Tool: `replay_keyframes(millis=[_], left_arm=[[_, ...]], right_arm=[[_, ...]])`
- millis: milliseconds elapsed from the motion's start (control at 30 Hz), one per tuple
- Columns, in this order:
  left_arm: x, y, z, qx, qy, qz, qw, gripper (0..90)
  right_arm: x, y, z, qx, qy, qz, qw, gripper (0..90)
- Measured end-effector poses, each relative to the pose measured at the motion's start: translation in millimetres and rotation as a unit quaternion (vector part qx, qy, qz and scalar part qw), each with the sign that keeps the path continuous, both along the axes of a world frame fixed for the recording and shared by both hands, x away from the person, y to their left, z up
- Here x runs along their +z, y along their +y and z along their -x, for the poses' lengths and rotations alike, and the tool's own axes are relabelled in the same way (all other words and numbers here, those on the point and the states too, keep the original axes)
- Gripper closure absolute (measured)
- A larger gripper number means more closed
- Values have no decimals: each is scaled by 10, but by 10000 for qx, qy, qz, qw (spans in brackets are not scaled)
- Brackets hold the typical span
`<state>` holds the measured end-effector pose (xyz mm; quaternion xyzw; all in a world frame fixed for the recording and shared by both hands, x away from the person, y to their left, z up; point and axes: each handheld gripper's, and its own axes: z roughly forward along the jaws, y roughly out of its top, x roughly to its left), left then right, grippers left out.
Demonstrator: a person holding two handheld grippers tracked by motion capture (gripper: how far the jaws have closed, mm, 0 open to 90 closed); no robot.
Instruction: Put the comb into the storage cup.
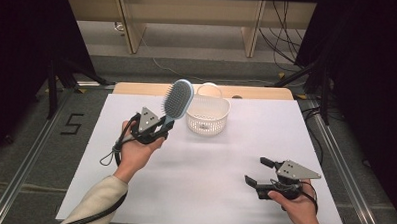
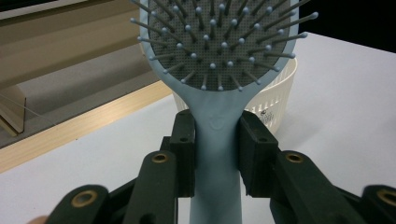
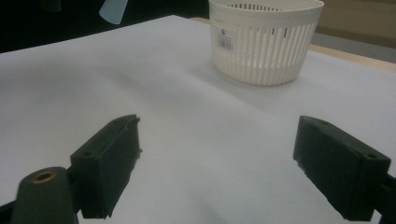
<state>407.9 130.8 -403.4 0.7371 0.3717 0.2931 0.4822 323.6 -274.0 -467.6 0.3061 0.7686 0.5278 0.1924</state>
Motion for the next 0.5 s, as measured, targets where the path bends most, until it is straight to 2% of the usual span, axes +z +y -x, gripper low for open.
replay_keyframes(millis=[500], left_arm=[[19,-17,-44,22,5,67,10000,698]], right_arm=[[1,-4,-1,-1,-3,2,10000,154]])
